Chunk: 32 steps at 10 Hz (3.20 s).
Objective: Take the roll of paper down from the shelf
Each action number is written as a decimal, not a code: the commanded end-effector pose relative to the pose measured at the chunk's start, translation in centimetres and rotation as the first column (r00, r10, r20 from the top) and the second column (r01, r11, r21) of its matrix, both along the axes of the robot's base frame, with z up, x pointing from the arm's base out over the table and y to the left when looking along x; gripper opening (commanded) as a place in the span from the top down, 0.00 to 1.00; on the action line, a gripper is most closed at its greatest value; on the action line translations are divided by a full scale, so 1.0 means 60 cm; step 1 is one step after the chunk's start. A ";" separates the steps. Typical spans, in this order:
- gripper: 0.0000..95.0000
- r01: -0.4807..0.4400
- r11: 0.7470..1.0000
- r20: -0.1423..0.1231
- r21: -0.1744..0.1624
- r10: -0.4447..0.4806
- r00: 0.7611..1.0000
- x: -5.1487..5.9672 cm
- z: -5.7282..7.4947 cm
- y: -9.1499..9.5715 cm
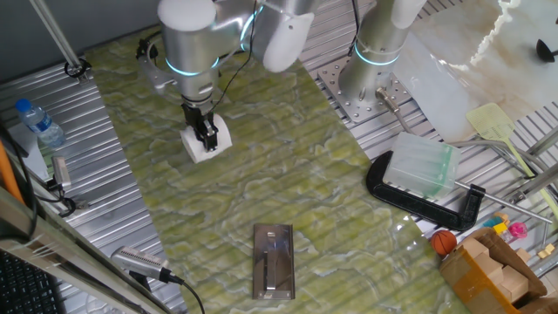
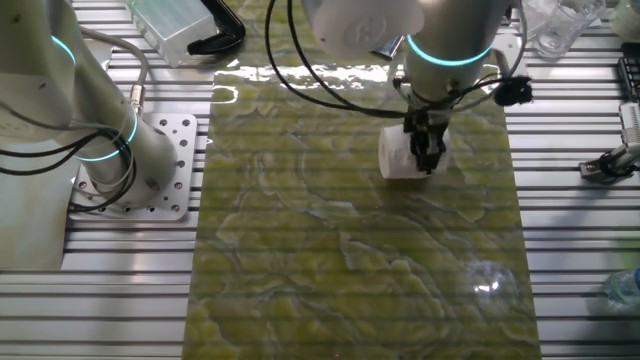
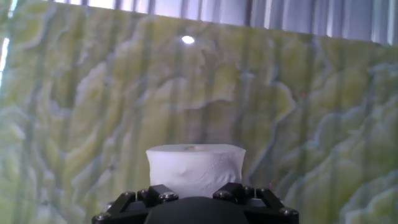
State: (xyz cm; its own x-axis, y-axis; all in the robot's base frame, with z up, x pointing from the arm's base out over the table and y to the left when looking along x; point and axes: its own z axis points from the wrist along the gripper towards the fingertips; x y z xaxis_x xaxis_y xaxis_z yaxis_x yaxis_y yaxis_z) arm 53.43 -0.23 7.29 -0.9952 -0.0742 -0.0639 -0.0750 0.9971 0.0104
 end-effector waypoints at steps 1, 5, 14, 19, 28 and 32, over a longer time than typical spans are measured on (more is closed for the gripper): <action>0.80 0.014 1.000 0.003 -0.003 -0.014 1.000 0.003 -0.005 0.000; 0.60 -0.026 1.000 0.025 -0.007 0.026 0.999 0.006 -0.016 0.001; 0.00 -0.015 1.000 0.049 -0.005 0.016 0.999 0.018 0.000 0.002; 0.20 -0.082 0.997 0.030 -0.007 0.082 0.996 0.011 0.067 -0.009; 0.80 0.049 0.999 -0.126 -0.001 -0.048 0.991 -0.040 0.228 0.067; 1.00 0.052 0.997 -0.139 -0.059 -0.060 0.989 -0.049 0.255 0.094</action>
State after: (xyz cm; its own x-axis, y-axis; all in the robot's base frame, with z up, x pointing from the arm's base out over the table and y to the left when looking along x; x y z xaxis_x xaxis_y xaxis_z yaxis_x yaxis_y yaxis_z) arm 50.60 5.26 22.38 -0.9960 0.0323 0.0834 0.0306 0.9993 -0.0211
